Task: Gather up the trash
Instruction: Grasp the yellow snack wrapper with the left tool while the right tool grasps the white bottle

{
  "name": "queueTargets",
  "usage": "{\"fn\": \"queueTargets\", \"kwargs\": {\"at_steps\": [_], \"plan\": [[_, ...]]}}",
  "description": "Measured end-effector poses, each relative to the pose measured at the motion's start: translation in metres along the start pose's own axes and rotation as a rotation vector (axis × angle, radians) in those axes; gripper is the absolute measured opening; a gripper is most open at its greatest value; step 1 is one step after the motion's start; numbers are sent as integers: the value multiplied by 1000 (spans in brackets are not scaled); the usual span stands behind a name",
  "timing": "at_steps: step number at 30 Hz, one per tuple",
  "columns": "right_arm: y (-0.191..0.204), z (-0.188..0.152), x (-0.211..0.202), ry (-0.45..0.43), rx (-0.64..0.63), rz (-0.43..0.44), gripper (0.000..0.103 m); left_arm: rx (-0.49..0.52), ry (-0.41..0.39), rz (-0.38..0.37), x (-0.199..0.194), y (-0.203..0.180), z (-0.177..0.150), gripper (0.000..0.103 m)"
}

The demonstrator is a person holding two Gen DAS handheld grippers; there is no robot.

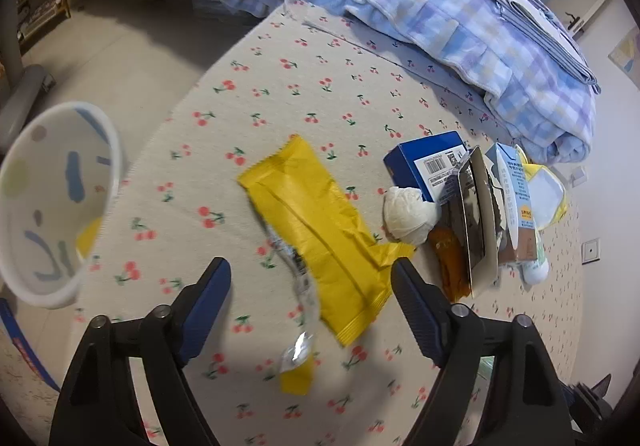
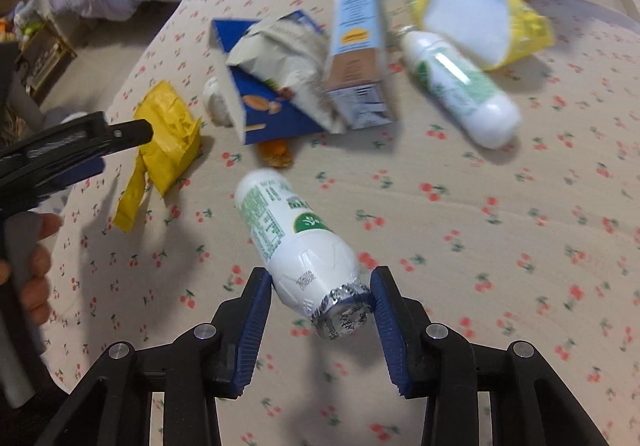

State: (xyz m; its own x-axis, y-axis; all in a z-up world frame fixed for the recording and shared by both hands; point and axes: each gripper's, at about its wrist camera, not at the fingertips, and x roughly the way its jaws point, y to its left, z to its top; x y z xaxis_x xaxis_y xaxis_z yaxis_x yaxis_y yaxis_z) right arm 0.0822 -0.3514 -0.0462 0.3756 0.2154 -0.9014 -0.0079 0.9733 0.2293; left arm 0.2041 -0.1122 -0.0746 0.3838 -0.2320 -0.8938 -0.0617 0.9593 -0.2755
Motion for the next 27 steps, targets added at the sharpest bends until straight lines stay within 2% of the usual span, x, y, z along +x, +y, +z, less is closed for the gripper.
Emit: {"fn": "queueTargets", "kwargs": {"at_steps": [4, 7, 12, 16, 17, 18, 19, 27], "plan": [[-20, -3, -12, -22, 53, -4, 41, -44, 12, -28, 15, -3, -1, 74], [-32, -6, -15, -30, 86, -10, 41, -31, -21, -7, 17, -12, -1, 66], [-44, -8, -24, -46, 120, -10, 40, -2, -40, 23, 19, -21, -5, 46], [-51, -10, -28, -53, 138, -4, 39, 11, -36, 12, 19, -21, -6, 40], [-53, -10, -28, -56, 145, 0, 39, 18, -31, 6, 19, -22, -6, 30], [-54, -10, -29, -58, 152, 4, 37, 24, -23, 5, 18, -22, -7, 27], [-55, -9, -29, -61, 160, 9, 34, 30, -14, -4, 18, -22, -7, 27], [-48, -3, -31, -79, 161, 9, 34, 57, 14, -50, 7, -21, -12, 20]]}}
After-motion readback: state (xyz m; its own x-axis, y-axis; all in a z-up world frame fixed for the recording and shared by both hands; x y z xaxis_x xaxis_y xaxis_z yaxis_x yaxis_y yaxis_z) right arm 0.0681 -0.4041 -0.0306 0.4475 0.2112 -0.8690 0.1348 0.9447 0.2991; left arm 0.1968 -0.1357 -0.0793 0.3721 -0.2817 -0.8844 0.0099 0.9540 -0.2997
